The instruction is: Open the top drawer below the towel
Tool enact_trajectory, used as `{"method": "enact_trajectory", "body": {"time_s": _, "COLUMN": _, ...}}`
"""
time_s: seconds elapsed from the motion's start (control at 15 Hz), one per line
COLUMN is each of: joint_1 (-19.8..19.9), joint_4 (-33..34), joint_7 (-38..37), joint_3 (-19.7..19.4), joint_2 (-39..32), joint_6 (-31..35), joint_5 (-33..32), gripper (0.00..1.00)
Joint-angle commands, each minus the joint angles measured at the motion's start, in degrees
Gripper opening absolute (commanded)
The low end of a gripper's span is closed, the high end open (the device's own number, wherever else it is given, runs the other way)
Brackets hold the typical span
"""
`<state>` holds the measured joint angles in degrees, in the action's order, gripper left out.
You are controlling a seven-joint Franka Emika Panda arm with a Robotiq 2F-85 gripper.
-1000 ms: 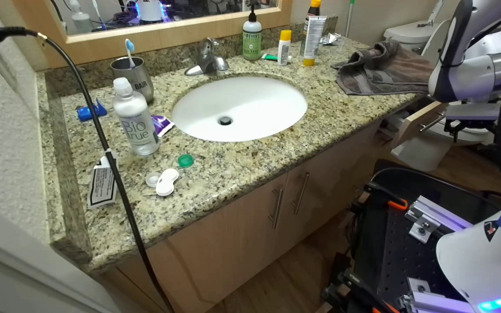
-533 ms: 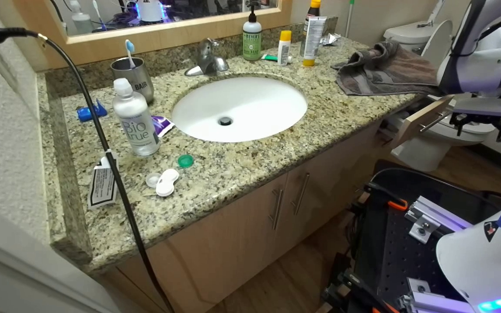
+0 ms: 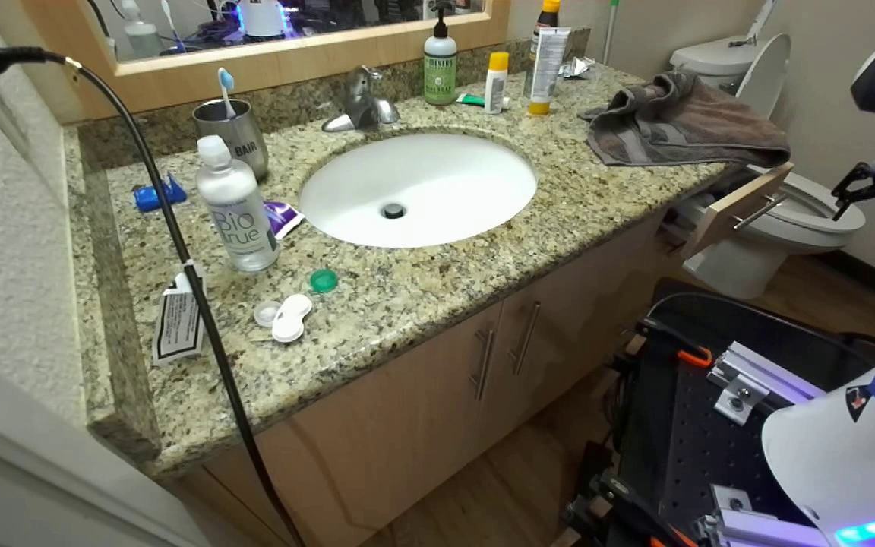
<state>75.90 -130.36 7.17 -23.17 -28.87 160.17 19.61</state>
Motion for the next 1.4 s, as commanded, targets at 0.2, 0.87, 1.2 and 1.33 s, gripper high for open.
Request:
{"method": "enact_trajectory", "body": {"time_s": 0.2, "joint_1": 12.6, "joint_4": 1.7, "joint_7": 4.3, "joint_3": 8.0, "joint_2": 2.4, "joint_6": -6.1, "joint_5": 2.3, "gripper": 1.00}}
{"method": "enact_trajectory", "body": {"time_s": 0.87, "joint_1": 8.4, "joint_4": -6.5, "joint_7": -0.7, "joint_3": 9.2, "joint_2": 12.7, "joint_6": -11.0, "joint_5": 3.1, "gripper": 1.00}}
{"method": "enact_trajectory", "body": {"time_s": 1.2, "joint_1": -0.8, "joint_4": -6.4, "joint_7": -10.6, "joint_3": 6.0, "joint_2": 13.9, "joint_6": -10.5, "joint_5": 0.5, "gripper": 1.00}}
{"method": "enact_trajectory", "body": {"time_s": 1.33, "joint_1": -5.5, "joint_4": -8.8, "joint_7": -16.2, "joint_3": 4.8, "joint_2": 17.2, "joint_6": -10.5, "joint_5": -1.2, "gripper": 1.00}}
